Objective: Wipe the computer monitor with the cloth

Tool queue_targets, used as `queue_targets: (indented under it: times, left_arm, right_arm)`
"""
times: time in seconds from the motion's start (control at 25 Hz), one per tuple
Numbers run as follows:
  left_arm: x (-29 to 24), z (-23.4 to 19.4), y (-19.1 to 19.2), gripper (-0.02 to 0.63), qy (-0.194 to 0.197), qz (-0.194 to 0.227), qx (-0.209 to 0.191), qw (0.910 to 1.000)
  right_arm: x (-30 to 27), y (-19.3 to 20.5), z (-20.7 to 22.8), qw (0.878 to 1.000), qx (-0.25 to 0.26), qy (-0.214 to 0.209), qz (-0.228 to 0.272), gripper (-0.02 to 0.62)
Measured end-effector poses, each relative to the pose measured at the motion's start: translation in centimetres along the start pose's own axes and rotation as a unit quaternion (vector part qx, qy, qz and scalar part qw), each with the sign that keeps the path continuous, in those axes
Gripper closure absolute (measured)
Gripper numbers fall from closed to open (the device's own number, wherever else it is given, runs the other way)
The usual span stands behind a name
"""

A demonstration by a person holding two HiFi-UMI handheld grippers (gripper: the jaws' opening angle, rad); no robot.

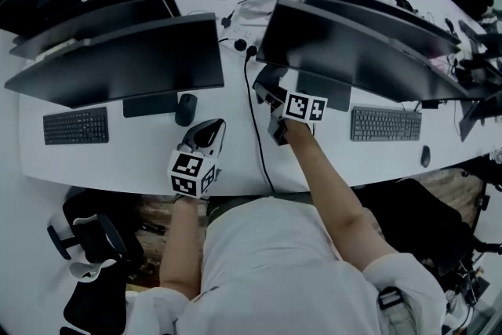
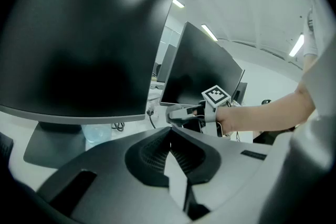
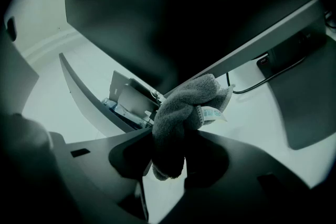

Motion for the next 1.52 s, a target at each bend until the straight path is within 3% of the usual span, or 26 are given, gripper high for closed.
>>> queue_targets:
  times: [0.44, 0.76, 1.28, 1.52]
  left_arm:
    - [1.6, -2.0, 0.9, 0.603, -0.012, 0.011, 0.024, 0.9996]
    - [2.0, -2.9, 2.0, 0.603, -0.018, 0.009, 0.034, 0.9992]
    - [1.7, -2.6, 1.7, 0.603, -0.011, 0.011, 0.029, 0.9995]
    - [1.0, -1.6, 0.9, 0.603, 0.001, 0.015, 0.016, 0.9998]
  right_arm:
    - [-4.0, 0.3, -3.3, 0.999, 0.022, -0.023, -0.036, 0.436]
    - [-6.4, 0.4, -6.0, 0.994, 0.079, -0.033, -0.071, 0.434]
    - [-5.0, -1.9, -5.0, 0.996, 0.076, 0.003, -0.044, 0.436]
    - [-3.5, -2.8, -5.8, 0.998, 0.064, -0.006, -0.016, 0.439]
Point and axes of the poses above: the fingertips, and each gripper's own axes: x backward along the fingers, z to its right, y out of its underside, the point moved 1 cm from there along x, backward along the fingers, and after that the axes turned 8 degrees about -z, right-handed, at the moved point
